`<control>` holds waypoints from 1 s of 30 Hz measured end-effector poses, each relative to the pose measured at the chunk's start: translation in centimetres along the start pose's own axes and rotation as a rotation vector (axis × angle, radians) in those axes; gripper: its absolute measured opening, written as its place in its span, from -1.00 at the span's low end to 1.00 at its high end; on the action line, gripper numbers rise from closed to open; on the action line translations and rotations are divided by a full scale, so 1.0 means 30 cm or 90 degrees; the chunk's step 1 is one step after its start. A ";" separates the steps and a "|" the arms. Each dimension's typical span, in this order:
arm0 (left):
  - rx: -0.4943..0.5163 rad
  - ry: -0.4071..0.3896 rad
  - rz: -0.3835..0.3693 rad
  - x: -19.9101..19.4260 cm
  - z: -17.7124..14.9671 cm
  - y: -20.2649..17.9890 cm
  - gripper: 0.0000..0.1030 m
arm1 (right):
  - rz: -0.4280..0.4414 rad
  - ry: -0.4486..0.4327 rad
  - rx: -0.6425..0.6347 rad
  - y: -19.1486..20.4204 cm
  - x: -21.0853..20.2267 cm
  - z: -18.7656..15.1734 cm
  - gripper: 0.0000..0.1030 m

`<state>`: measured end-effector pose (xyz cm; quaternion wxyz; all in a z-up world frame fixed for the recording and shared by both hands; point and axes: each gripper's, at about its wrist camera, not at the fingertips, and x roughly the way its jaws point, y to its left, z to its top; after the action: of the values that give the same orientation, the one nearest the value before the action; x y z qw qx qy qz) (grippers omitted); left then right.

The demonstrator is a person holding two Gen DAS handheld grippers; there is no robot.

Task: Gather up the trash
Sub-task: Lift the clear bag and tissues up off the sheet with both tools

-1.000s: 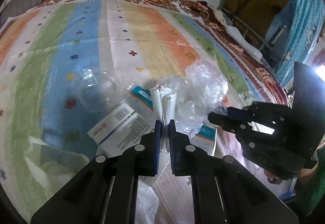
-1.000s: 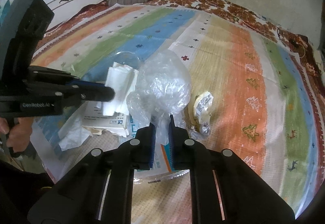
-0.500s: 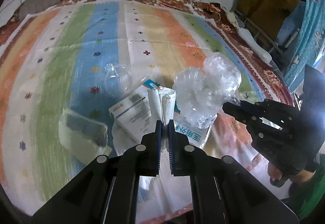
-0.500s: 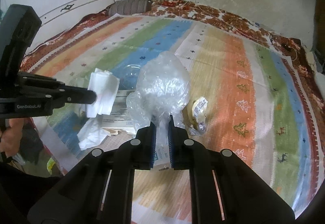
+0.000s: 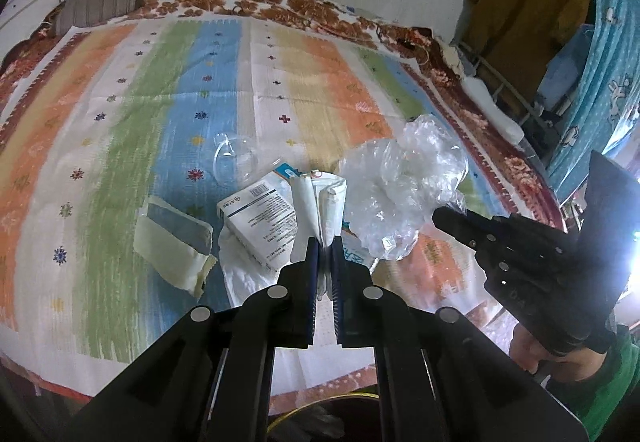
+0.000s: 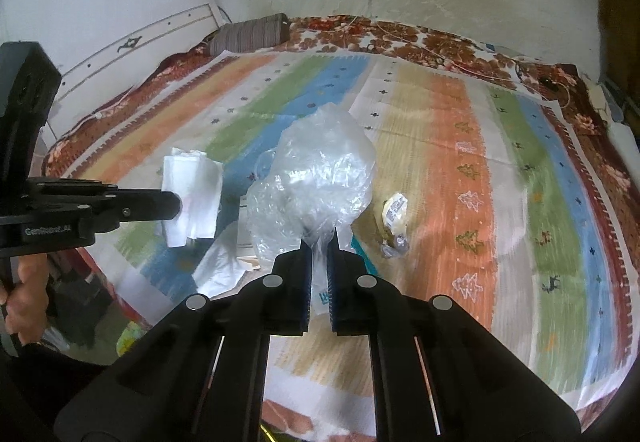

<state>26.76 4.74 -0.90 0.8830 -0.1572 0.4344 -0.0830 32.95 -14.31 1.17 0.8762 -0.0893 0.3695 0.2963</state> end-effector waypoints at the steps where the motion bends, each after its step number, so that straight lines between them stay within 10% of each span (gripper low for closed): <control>1: -0.001 -0.002 -0.001 -0.006 -0.003 -0.002 -0.89 | 0.003 0.000 0.004 -0.001 -0.005 0.000 -0.90; 30: -0.033 -0.054 -0.029 -0.242 -0.148 -0.066 -0.89 | 0.035 -0.058 0.062 0.102 -0.282 -0.106 -0.92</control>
<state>18.80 4.03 2.64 0.8941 -0.1932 0.3951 -0.0847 24.59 -16.86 5.01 0.8868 -0.0229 0.3458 0.3059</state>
